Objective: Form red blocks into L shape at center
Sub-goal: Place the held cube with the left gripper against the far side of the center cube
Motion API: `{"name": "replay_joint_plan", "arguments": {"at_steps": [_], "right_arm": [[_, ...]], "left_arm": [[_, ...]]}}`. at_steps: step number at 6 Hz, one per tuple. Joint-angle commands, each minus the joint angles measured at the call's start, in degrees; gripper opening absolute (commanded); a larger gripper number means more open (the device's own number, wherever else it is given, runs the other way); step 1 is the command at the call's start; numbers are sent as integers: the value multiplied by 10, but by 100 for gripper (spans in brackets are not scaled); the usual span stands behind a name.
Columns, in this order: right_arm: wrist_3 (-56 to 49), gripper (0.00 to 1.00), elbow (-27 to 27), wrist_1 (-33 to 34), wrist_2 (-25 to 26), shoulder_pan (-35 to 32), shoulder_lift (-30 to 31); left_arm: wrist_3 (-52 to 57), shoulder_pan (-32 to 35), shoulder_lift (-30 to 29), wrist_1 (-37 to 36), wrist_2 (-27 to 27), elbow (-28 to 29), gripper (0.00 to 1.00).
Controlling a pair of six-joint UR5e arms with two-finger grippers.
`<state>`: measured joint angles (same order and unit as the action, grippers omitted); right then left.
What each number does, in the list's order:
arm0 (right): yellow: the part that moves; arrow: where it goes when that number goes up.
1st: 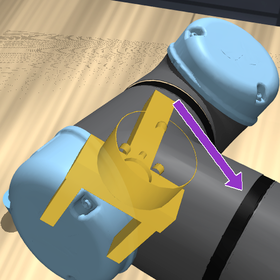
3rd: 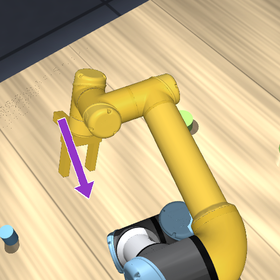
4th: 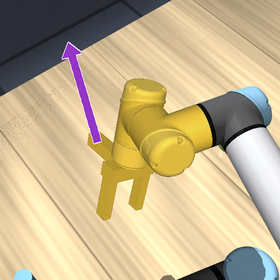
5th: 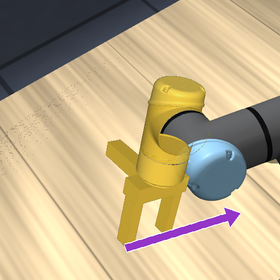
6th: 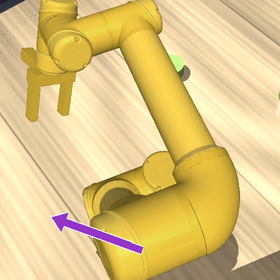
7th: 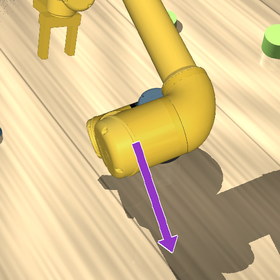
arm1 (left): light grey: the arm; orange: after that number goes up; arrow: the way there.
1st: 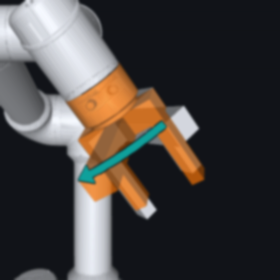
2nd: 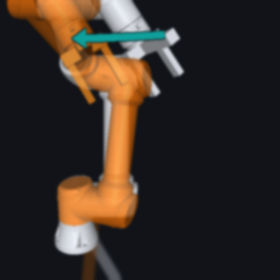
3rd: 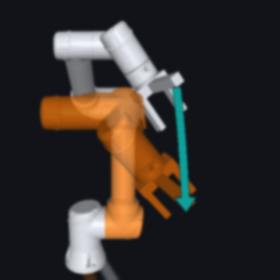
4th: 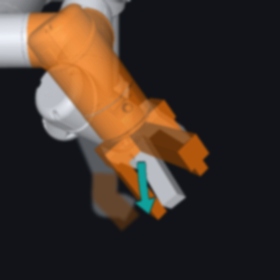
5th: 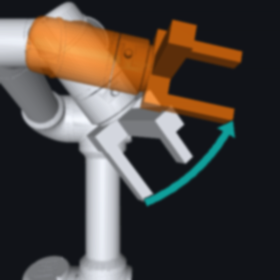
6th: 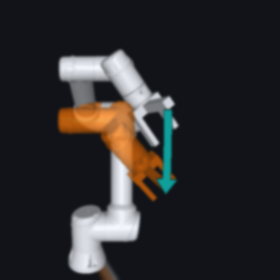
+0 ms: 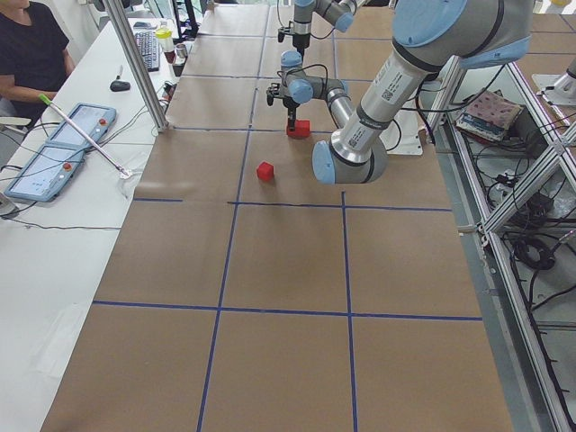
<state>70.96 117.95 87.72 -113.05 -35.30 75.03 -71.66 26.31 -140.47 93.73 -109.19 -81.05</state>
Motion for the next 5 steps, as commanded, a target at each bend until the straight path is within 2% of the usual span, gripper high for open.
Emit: {"name": "replay_joint_plan", "arguments": {"at_steps": [1, 2, 3, 4, 5], "right_arm": [[1, 100, 0, 0, 0, 1, -1], [1, 100, -1, 0, 0, 1, -1], [1, 100, 0, 0, 0, 1, -1], [1, 100, -1, 0, 1, 1, -1], [1, 100, -1, 0, 1, 1, -1]], "left_arm": [[1, 1, 5, 18, -1, 4, 22], [1, 1, 4, 19, -1, 4, 38], [1, 1, 5, 21, 0, 4, 74], [2, 1, 5, 27, 1, 4, 94], [2, 1, 5, 27, 1, 2, 100]]}}
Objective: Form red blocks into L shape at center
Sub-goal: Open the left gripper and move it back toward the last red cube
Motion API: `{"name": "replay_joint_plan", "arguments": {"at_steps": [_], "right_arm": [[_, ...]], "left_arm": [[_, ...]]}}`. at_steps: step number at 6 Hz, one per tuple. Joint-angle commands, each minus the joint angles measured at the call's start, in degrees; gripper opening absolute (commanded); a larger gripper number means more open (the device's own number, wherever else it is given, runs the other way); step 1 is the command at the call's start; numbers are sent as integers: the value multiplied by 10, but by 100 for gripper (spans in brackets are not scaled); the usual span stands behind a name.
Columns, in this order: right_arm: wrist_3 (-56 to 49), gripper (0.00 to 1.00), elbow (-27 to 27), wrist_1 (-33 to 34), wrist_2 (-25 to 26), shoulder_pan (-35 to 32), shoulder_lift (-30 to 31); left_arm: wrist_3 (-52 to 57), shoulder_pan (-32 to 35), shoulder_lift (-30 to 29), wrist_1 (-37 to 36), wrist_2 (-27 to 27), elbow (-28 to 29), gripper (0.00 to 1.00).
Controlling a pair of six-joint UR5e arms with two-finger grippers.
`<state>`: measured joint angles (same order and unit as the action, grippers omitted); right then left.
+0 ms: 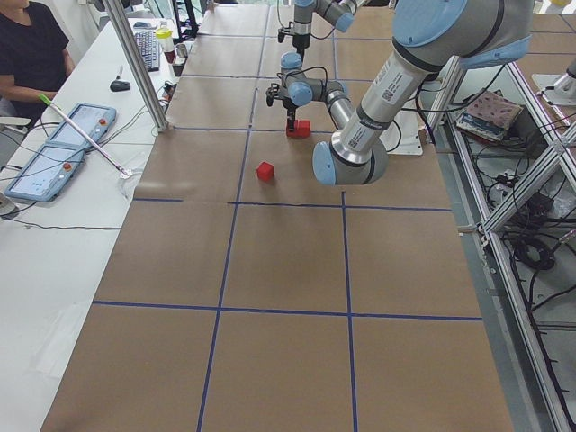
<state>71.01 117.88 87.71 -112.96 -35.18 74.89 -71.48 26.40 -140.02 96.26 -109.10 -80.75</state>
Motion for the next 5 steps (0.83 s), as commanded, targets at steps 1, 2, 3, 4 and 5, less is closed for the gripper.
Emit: {"name": "replay_joint_plan", "arguments": {"at_steps": [1, 2, 3, 4, 5], "right_arm": [[0, 100, 0, 0, 0, -1, 1], [-1, 100, 0, 0, -2, -3, 1], [0, 100, 3, 0, -2, -3, 2], [0, 100, 4, 0, -1, -3, 3], [0, 100, 4, 0, -1, -3, 3]], "left_arm": [[-1, 16, 3, -1, 0, -20, 100], [2, 46, 52, 1, -1, -84, 99], [100, 67, 96, -1, -1, -135, 98], [187, 97, 133, 2, -5, -145, 98], [275, 119, 170, 23, -6, -150, 97]]}}
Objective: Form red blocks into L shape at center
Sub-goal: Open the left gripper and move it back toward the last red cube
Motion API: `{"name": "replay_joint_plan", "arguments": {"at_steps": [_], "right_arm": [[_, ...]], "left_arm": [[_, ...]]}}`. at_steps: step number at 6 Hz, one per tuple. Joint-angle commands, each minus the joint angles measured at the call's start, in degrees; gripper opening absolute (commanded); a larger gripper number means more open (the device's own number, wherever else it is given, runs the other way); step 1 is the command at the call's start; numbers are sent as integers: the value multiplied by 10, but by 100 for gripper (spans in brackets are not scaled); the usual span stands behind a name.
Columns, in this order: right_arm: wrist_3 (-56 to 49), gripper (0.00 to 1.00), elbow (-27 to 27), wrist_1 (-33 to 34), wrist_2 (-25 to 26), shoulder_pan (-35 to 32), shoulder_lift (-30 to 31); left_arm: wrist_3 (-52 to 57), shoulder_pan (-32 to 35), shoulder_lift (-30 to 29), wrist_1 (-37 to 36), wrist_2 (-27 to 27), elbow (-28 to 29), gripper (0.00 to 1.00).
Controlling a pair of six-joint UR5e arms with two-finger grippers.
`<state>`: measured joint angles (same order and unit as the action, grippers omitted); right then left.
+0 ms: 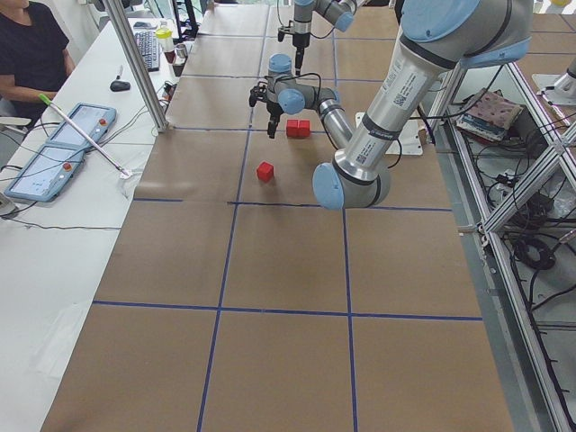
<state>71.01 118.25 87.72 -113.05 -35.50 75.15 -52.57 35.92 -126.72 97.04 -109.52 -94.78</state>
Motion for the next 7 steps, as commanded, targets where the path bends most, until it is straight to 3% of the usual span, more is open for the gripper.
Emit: {"name": "replay_joint_plan", "arguments": {"at_steps": [1, 3, 7], "right_arm": [[0, 100, 1, 0, 0, 1, 0], [1, 100, 1, 0, 1, 1, 0], [8, 100, 1, 0, 1, 2, -5]], "left_arm": [[117, 38, 83, 76, -3, -4, 97], [151, 58, 91, 93, -45, 14, 95], [156, 50, 88, 96, -46, 59, 95]]}}
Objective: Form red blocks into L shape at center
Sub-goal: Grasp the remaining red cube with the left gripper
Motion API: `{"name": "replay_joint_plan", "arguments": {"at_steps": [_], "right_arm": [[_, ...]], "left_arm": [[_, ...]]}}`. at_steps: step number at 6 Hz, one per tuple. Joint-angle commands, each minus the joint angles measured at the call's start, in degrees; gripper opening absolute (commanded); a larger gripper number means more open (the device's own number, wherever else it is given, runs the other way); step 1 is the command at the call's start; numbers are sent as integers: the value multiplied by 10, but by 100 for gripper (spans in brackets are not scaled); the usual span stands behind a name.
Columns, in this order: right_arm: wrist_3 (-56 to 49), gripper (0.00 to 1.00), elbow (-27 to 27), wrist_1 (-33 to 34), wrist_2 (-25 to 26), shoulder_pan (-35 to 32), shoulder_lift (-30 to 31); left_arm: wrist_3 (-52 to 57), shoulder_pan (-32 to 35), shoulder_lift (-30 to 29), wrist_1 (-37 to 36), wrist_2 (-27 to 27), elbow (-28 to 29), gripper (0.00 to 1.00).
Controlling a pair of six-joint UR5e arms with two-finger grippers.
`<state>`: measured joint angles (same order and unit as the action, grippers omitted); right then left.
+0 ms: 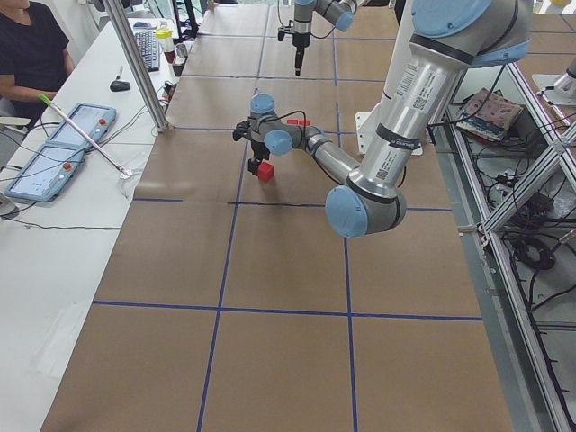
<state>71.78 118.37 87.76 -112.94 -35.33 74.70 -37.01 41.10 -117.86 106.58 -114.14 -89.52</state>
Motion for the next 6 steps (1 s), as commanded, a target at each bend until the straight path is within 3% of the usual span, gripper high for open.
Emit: {"name": "replay_joint_plan", "arguments": {"at_steps": [1, 2, 4, 5, 6], "right_arm": [[0, 100, -2, 0, 0, 0, 1], [0, 100, -3, 0, 0, 0, 3], [0, 100, -6, 0, 1, 1, 5], [0, 100, -6, 0, 3, 1, 6], [0, 100, -6, 0, 3, 1, 6]], "left_arm": [[0, -8, -3, 0, 0, 15, 95], [-2, -8, -4, 5, 0, 17, 76], [-23, -9, -9, 2, -2, 12, 7], [-63, -8, -31, -35, -6, -2, 6], [-207, -9, -47, -134, -2, -61, 0]]}}
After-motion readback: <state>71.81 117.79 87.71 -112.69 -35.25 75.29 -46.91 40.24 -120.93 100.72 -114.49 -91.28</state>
